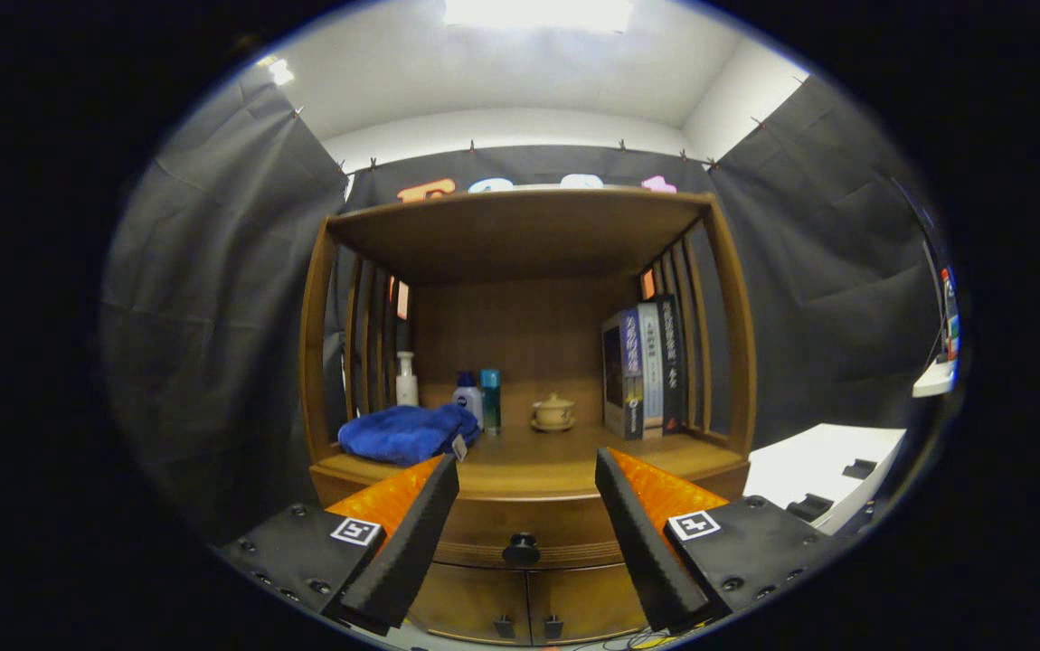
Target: Pull open the drawer, take out the items inside it, and place them on the countertop above the cabinet.
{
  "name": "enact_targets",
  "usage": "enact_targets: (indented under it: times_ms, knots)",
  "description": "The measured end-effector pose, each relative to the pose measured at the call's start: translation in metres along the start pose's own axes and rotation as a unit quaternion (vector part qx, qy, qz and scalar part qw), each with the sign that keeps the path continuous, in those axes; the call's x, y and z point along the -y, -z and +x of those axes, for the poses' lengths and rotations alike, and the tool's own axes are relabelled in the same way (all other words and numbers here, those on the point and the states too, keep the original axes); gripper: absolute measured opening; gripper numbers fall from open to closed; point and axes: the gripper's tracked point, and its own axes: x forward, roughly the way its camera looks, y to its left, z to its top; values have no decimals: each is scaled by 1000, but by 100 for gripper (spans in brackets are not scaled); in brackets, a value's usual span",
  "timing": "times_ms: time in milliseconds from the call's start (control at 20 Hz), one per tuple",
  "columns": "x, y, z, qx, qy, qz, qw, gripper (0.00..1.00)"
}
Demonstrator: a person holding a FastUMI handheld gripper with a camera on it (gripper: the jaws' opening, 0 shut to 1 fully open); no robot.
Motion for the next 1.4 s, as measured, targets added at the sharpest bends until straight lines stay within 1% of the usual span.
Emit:
enact_targets:
  times_ms: [50, 150, 250, 500, 600, 800, 950, 1000, 1050, 1150, 1250, 1400]
  knots:
    - [0, 15, 9, -6, -3, 5, 1000, 99]
    - [3, 43, 29, -14, 8, 19, 1000, 99]
    - [4, 70, 46, -28, 9, 33, 999, 99]
    - [21, 134, 80, -83, 27, 7, 996, 99]
    - [22, 144, 83, -93, 28, 10, 995, 97]
    - [24, 144, 87, -94, 31, 0, 995, 92]
    - [12, 153, 94, -111, 15, -4, 994, 75]
    - [13, 157, 95, -119, 23, -11, 993, 70]
    - [16, 155, 96, -112, 33, -15, 993, 64]
    - [16, 156, 96, -112, 38, -8, 993, 54]
    - [15, 156, 95, -110, 35, 17, 993, 53]
    - [16, 158, 95, -118, 27, 21, 992, 49]
